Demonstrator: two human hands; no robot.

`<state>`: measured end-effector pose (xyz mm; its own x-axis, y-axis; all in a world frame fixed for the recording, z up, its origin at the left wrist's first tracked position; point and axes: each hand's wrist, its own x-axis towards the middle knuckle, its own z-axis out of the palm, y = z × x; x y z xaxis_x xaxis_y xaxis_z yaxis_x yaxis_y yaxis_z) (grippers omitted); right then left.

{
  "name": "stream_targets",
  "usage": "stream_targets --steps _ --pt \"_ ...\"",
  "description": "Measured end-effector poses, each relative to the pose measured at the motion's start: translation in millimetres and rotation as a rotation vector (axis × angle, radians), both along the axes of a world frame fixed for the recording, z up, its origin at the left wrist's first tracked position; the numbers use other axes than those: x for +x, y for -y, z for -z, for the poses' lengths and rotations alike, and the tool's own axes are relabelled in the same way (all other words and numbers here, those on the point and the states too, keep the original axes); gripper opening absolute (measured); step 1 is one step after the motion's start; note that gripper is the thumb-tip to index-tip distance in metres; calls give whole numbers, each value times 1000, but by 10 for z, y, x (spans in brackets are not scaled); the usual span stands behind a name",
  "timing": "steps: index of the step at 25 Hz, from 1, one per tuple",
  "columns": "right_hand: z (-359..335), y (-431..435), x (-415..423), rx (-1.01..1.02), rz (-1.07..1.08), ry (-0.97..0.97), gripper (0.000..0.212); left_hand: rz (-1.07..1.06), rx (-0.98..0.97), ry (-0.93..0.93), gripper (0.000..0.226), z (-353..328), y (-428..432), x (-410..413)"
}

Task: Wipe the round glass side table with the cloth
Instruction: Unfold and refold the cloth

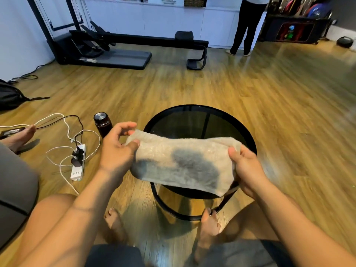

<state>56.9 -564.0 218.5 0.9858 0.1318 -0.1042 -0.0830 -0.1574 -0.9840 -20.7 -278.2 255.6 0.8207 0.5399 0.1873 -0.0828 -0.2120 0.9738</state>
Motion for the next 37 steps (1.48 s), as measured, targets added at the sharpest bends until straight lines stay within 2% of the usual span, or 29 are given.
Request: stream_targets --steps 2,4,6,7,8,9,10,12,14,15,17,20,21,23,25,26,27,29,31,32,33,35,37 --pt "-91 37 65 -141 33 54 22 49 36 -67 48 66 35 -35" --pt "-150 126 127 -88 -11 -59 45 151 87 -121 47 93 53 -47" --pt "-208 216 126 -112 -204 -113 62 265 173 -208 41 84 47 -56" --pt "-245 248 112 -252 -339 -71 66 308 285 -262 41 81 43 -59" --pt "-253 274 108 -475 -427 4 61 336 434 -311 44 93 31 -61" --pt "-247 281 103 -691 -442 96 51 351 571 -344 44 107 34 -58" --pt "-231 302 116 -822 -407 187 38 348 664 -358 39 115 48 -55" --pt "-234 365 156 -794 -318 258 15 323 720 -366 17 126 71 -65" --pt "-246 393 181 -667 -258 173 15 329 717 -462 8 128 55 -72" --pt "-237 380 213 -596 -193 124 19 353 667 -538 13 123 60 -72" --pt "-218 274 249 -508 6 123 21 413 424 -616 19 135 153 -77" --pt "-222 -18 118 -359 289 216 15 357 51 -570 18 193 570 -75" --pt "-201 -166 -12 -354 257 277 13 343 -119 -559 19 221 735 -69" --pt "-11 -439 -420 -443 23 426 9 338 -408 -560 31 264 1008 -80" --pt "160 -546 -802 -518 -245 455 28 318 -471 -586 42 354 1089 -108" --pt "171 -509 -849 -484 -319 428 33 296 -467 -578 39 397 1073 -129" --pt "160 -439 -816 -413 -342 398 29 264 -484 -551 32 428 1047 -142" --pt "88 -243 -660 -240 -202 278 14 222 -636 -484 25 454 1011 -129" --pt "-5 -143 -493 -33 -54 -72 23 317 -815 -433 25 428 1080 -63" --pt "-2 -137 -437 69 -42 -256 32 402 -782 -452 25 430 1157 -17" --pt "7 -147 -395 128 -34 -349 36 498 -634 -489 25 434 1228 28" --pt "65 -182 -295 88 15 -303 37 645 -258 -541 27 510 1249 145" --pt "147 -221 -167 -103 60 -115 40 721 -46 -531 30 657 1063 278"
